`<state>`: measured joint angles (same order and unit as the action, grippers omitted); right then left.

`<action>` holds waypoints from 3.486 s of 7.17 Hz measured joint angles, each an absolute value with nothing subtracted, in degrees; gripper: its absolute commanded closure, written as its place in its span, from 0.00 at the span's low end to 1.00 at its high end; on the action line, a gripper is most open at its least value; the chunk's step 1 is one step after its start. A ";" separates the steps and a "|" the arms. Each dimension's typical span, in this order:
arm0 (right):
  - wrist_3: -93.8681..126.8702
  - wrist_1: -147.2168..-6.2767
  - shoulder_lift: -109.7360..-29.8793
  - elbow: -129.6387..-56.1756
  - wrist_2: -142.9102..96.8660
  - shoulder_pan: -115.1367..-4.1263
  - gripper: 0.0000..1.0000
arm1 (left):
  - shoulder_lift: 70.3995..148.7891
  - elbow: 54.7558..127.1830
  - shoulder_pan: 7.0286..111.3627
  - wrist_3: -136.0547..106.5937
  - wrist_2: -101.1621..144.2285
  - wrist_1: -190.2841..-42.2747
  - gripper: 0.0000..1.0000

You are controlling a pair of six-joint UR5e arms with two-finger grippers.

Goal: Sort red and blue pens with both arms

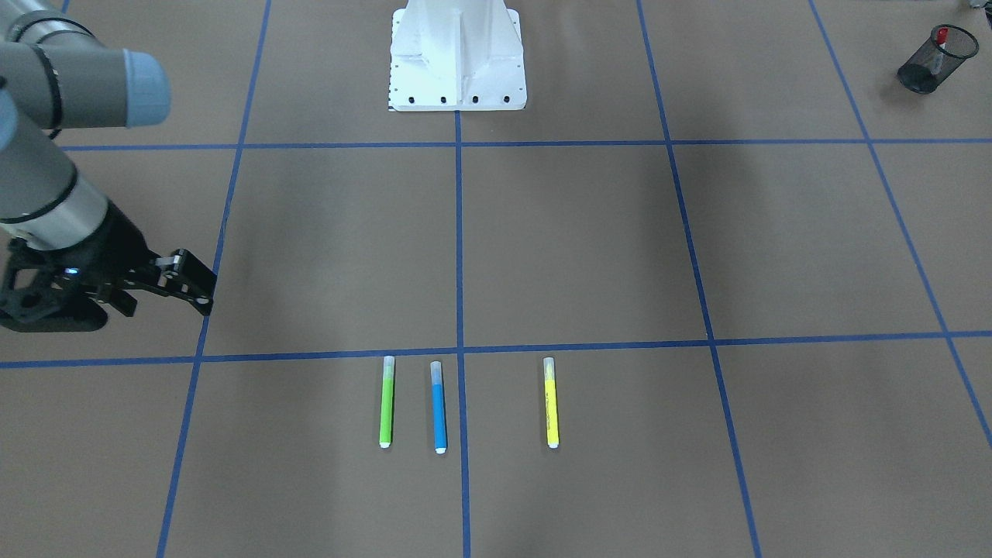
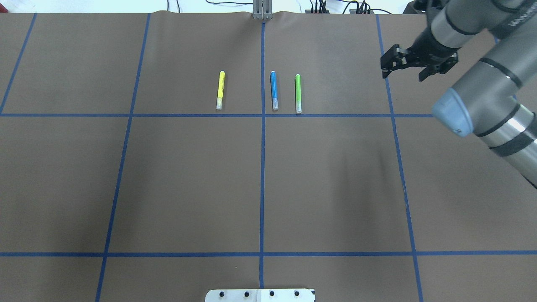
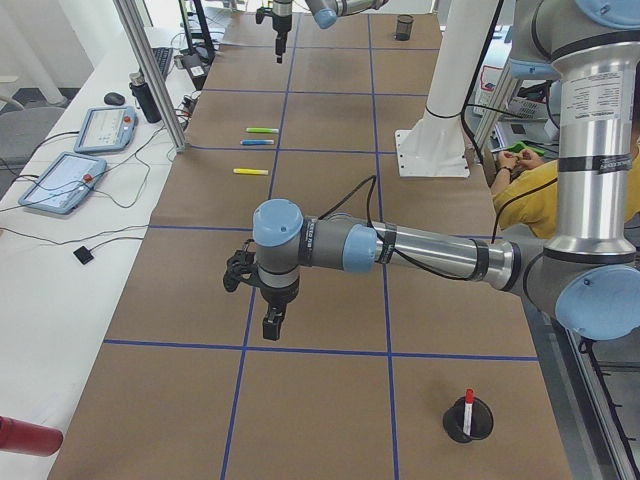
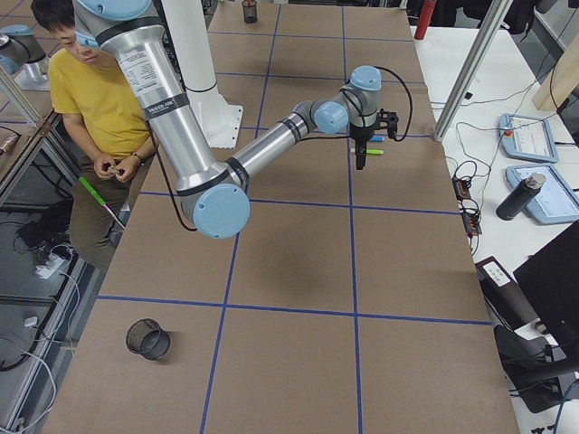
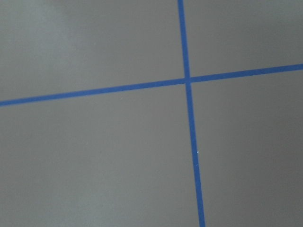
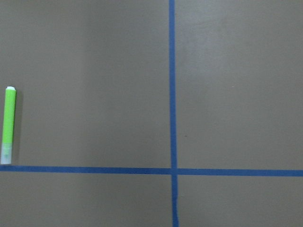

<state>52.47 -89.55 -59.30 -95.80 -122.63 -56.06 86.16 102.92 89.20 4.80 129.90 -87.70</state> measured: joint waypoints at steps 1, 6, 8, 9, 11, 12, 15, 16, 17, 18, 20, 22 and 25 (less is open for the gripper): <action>55.76 -89.43 -53.89 -90.58 -121.51 -53.63 0.00 | 86.16 102.75 89.16 4.84 130.80 -87.77 0.00; 62.99 -84.51 -30.32 -62.23 -117.15 -45.15 0.00 | 85.77 102.22 89.12 4.92 131.48 -87.72 0.00; 64.89 -78.02 -26.84 -53.53 -114.18 -42.53 0.06 | 85.68 101.97 89.12 4.92 131.48 -87.72 0.00; 65.26 -76.63 -26.39 -52.07 -112.90 -41.57 0.19 | 85.66 101.92 89.12 4.92 131.48 -87.71 0.00; 65.57 -73.52 -26.38 -50.32 -111.09 -40.34 0.44 | 85.68 101.87 89.12 4.92 131.48 -87.72 0.00; 65.72 -72.18 -26.53 -49.20 -110.76 -40.04 0.48 | 85.69 101.87 89.12 4.92 131.48 -87.71 0.00; 65.83 -71.78 -27.01 -48.30 -110.57 -39.26 0.59 | 85.68 101.87 89.12 4.92 131.49 -87.71 0.00; 65.82 -71.87 -27.13 -48.28 -110.59 -39.06 0.59 | 85.64 101.86 89.12 4.92 131.48 -87.71 0.00; 65.66 -71.95 -27.33 -48.26 -110.62 -39.01 0.59 | 85.62 101.86 89.12 4.92 131.50 -87.71 0.00; 65.44 -72.02 -27.49 -48.25 -110.64 -39.00 0.59 | 85.58 101.87 89.12 4.92 131.54 -87.72 0.00; 65.19 -72.06 -27.58 -48.25 -110.65 -38.95 0.60 | 85.53 101.92 89.12 4.92 131.57 -87.71 0.00; 65.06 -72.07 -27.71 -48.30 -110.67 -38.94 0.61 | 85.52 101.95 89.12 4.92 131.57 -87.71 0.00; 64.90 -72.07 -27.77 -48.34 -110.74 -38.83 0.63 | 85.52 101.95 89.12 4.92 131.57 -87.71 0.00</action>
